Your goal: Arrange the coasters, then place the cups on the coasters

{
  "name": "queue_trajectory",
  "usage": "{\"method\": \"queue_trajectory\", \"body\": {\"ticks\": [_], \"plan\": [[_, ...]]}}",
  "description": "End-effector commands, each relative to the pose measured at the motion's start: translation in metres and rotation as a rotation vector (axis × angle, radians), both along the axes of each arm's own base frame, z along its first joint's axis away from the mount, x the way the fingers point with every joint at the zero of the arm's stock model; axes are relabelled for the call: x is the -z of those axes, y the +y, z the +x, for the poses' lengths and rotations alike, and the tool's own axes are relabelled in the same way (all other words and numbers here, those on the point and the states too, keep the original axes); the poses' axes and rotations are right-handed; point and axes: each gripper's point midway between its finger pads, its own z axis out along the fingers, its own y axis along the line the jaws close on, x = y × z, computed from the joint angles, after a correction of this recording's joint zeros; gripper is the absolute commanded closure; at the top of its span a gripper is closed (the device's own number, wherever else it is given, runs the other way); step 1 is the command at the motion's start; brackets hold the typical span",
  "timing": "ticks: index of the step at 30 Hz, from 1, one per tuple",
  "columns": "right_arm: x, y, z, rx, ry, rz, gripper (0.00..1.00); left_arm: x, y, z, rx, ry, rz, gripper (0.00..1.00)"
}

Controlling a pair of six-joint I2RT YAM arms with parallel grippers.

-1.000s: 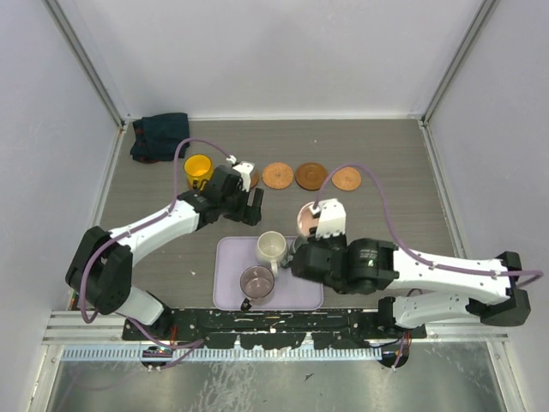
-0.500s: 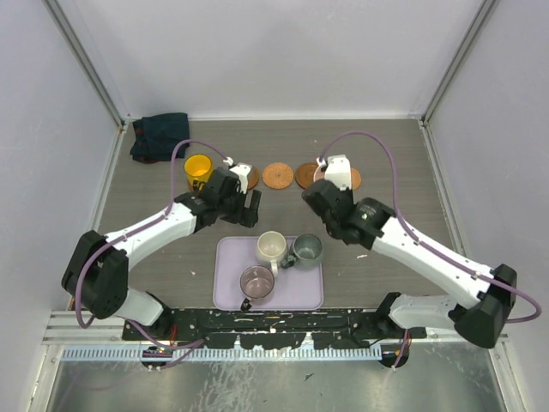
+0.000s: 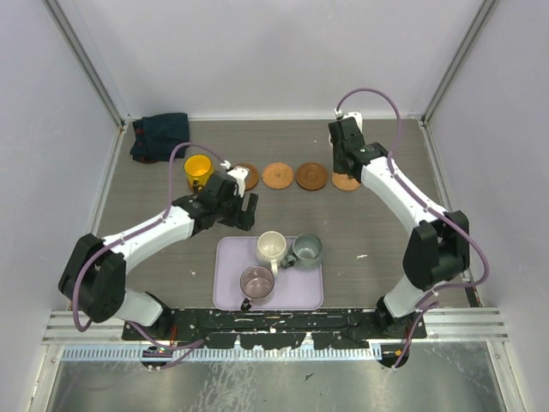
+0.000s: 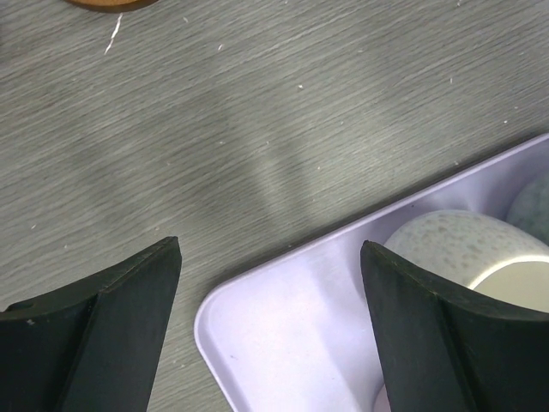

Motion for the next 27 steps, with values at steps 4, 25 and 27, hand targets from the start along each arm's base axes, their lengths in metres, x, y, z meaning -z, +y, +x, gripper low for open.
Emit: {"method": "queue_trajectory", "body": {"ticks": [4,25,27], "plan": [[-0.016,-0.015,0.058,-0.050,-0.127,0.101,0.99,-0.035,0.020,0.005,-0.072,-0.142,-0.049,0.13],[0.061,-0.038,0.055,-0.048,-0.013,0.141,0.99,-0.043,0.032,-0.004,-0.111,-0.154,-0.059,0.13],[0.062,-0.039,0.054,-0.044,-0.010,0.137,0.99,-0.042,0.031,-0.004,-0.109,-0.153,-0.061,0.13]]}}
